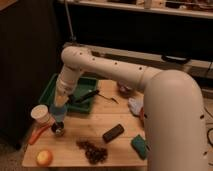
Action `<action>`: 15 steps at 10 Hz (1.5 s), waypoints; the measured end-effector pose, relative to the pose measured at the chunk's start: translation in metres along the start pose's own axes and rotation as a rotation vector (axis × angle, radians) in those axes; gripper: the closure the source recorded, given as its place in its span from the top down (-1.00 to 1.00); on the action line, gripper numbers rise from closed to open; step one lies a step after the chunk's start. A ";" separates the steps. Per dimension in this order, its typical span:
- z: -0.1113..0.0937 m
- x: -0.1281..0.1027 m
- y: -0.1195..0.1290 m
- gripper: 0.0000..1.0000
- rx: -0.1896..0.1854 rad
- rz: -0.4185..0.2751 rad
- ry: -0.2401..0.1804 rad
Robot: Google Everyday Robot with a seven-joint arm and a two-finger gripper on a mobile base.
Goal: Stack cups into tray
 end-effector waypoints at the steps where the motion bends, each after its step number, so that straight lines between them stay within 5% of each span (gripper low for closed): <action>1: 0.014 -0.003 -0.001 -1.00 -0.014 -0.003 0.019; 6: 0.059 0.004 -0.008 -1.00 -0.061 0.017 0.082; 15: 0.094 0.011 -0.013 -1.00 -0.098 0.037 0.105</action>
